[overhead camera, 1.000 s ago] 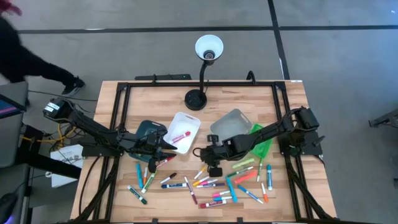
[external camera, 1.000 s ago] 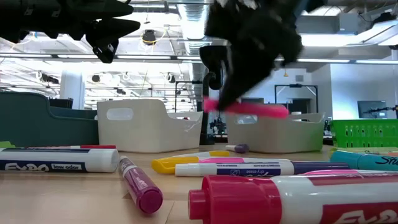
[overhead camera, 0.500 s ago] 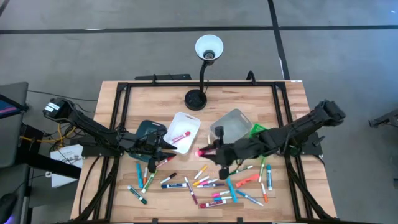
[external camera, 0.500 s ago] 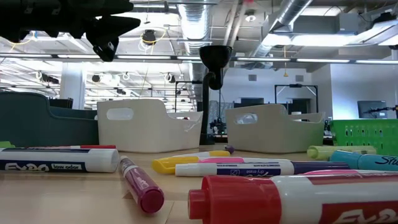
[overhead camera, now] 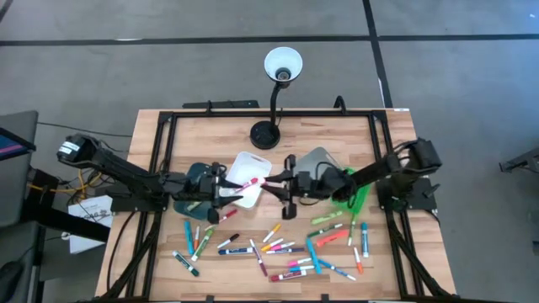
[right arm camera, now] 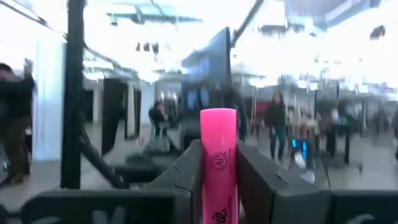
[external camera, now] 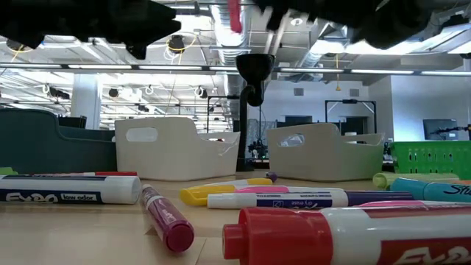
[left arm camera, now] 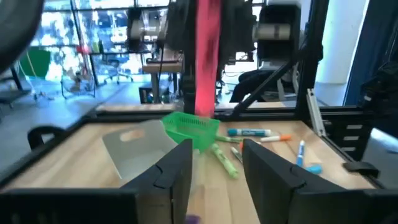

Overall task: Pick & Place Markers
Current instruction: Put the pink highlighter into the blue bin

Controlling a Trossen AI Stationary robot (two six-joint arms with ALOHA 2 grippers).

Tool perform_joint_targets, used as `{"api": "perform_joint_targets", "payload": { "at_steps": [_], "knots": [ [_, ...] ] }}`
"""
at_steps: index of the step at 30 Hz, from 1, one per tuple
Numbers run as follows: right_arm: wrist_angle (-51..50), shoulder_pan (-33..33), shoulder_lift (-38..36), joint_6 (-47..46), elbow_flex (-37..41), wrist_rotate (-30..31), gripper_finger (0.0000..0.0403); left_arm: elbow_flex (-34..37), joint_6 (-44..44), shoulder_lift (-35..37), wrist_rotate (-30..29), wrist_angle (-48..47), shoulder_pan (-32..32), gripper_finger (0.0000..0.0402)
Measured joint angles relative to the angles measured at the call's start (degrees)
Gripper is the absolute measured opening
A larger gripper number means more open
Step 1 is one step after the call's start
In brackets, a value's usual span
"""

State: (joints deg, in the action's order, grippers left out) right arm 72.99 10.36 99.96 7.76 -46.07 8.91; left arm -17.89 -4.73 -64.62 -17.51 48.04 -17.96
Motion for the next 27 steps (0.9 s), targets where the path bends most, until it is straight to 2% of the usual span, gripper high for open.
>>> {"api": "perform_joint_targets", "payload": {
  "at_steps": [8, 13, 21, 27],
  "knots": [
    [-0.8, -1.4, 5.9, -0.3, -6.4, -0.2, 0.0068, -3.9, -2.1, -6.5, 1.5, -0.1, 4.2, 0.0204],
    [-1.5, -1.4, 7.3, -0.3, -8.2, -0.2, 0.0068, -6.4, -2.0, -10.4, 1.5, 1.3, 5.0, 0.0218],
    [-3.2, -1.4, 7.1, -0.2, -8.4, -0.2, 0.0068, -8.9, -1.9, -12.4, 1.5, 2.9, 5.3, 0.0202],
    [-3.4, -1.4, 7.1, 0.2, -8.4, -0.1, 0.0070, -9.2, 0.7, -12.4, 1.5, 3.6, 5.3, 0.0156]
  ]
}}
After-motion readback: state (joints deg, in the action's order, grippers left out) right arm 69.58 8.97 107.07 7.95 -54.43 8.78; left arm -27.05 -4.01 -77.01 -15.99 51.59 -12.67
